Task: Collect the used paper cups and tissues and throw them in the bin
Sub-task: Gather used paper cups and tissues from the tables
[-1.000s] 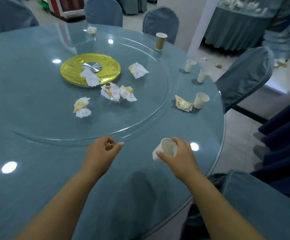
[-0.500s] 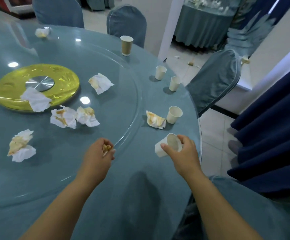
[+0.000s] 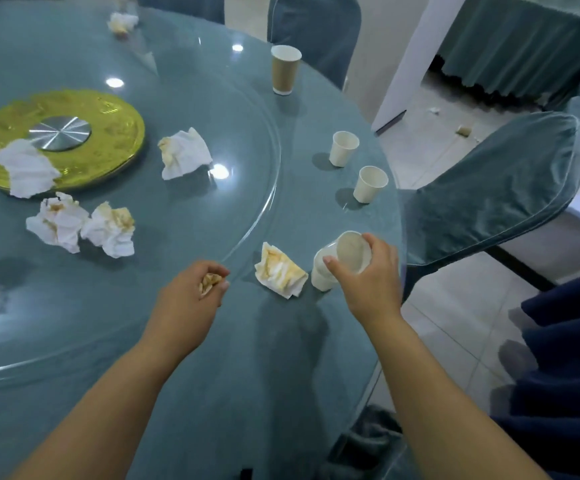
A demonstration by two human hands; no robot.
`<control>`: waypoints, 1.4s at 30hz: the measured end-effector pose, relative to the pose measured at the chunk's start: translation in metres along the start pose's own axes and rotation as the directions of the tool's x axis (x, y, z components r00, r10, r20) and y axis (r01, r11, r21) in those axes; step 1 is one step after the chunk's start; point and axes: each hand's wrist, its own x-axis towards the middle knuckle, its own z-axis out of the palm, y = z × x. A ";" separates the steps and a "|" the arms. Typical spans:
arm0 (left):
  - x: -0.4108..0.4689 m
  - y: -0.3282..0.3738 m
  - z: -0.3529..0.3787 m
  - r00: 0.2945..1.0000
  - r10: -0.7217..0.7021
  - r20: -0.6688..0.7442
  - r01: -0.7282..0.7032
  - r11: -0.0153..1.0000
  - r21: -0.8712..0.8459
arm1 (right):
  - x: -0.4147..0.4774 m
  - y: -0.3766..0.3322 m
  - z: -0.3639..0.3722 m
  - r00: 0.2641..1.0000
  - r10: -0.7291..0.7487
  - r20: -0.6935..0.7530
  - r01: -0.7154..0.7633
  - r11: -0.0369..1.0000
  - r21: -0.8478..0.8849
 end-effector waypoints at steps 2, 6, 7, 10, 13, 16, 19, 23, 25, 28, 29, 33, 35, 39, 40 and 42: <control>0.000 0.009 0.010 1.000 -0.026 -0.015 0.026 0.999 0.020 | 0.017 0.008 0.002 0.996 -0.009 0.083 0.012 0.999 -0.037; 0.004 0.016 0.015 0.996 -0.069 -0.056 0.069 0.998 0.005 | 0.036 0.017 0.012 0.952 0.085 0.295 -0.026 0.980 -0.199; 0.006 0.017 0.016 0.995 -0.075 -0.064 0.075 0.997 0.000 | 0.039 0.017 0.014 0.938 0.092 0.334 -0.020 0.977 -0.212; 0.012 0.017 0.018 0.996 -0.060 -0.068 0.061 0.998 0.003 | 0.043 0.017 0.017 0.909 0.095 0.405 -0.016 0.981 -0.193; 0.019 0.019 0.022 0.995 -0.059 -0.075 0.059 0.998 -0.002 | 0.045 0.018 0.017 0.910 0.096 0.404 -0.027 0.984 -0.174; 0.028 0.026 0.029 0.996 -0.038 -0.084 0.038 0.999 -0.007 | 0.055 0.018 0.008 0.946 0.057 0.319 -0.021 0.993 -0.114; 0.039 0.039 0.041 0.996 -0.034 -0.082 0.033 0.999 -0.017 | 0.078 0.018 -0.007 0.980 -0.018 0.200 0.028 0.999 -0.047; 0.071 0.066 0.060 0.994 -0.049 -0.095 0.047 0.999 -0.024 | 0.132 0.020 -0.027 0.996 -0.051 0.075 0.044 0.994 0.099; 0.092 0.079 0.075 0.989 -0.063 -0.136 0.061 0.998 -0.020 | 0.165 0.022 -0.034 0.997 -0.062 0.045 0.054 0.984 0.168; 0.122 0.098 0.101 0.974 -0.092 -0.208 0.086 0.996 -0.041 | 0.216 0.025 -0.043 0.992 -0.111 0.055 0.094 0.966 0.242; 0.130 0.104 0.110 0.970 -0.104 -0.221 0.094 0.994 -0.056 | 0.231 0.027 -0.045 0.990 -0.127 0.066 0.107 0.963 0.249; 0.149 0.122 0.139 0.964 -0.145 -0.222 0.132 0.989 -0.069 | 0.275 0.041 -0.040 0.972 -0.117 0.202 0.089 0.986 0.142; 0.155 0.126 0.146 0.955 -0.181 -0.234 0.173 0.983 -0.054 | 0.290 0.049 -0.032 0.951 -0.108 0.290 0.091 0.993 0.072; 0.168 0.131 0.156 0.937 -0.237 -0.255 0.227 0.971 -0.069 | 0.305 0.060 -0.019 0.895 -0.113 0.432 0.126 0.992 -0.001; 0.171 0.133 0.159 0.937 -0.240 -0.254 0.229 0.971 -0.071 | 0.307 0.061 -0.017 0.885 -0.114 0.452 0.123 0.992 0.011; 0.179 0.137 0.165 0.937 -0.229 -0.263 0.219 0.973 -0.069 | 0.314 0.059 -0.017 0.880 -0.119 0.459 0.121 0.992 0.025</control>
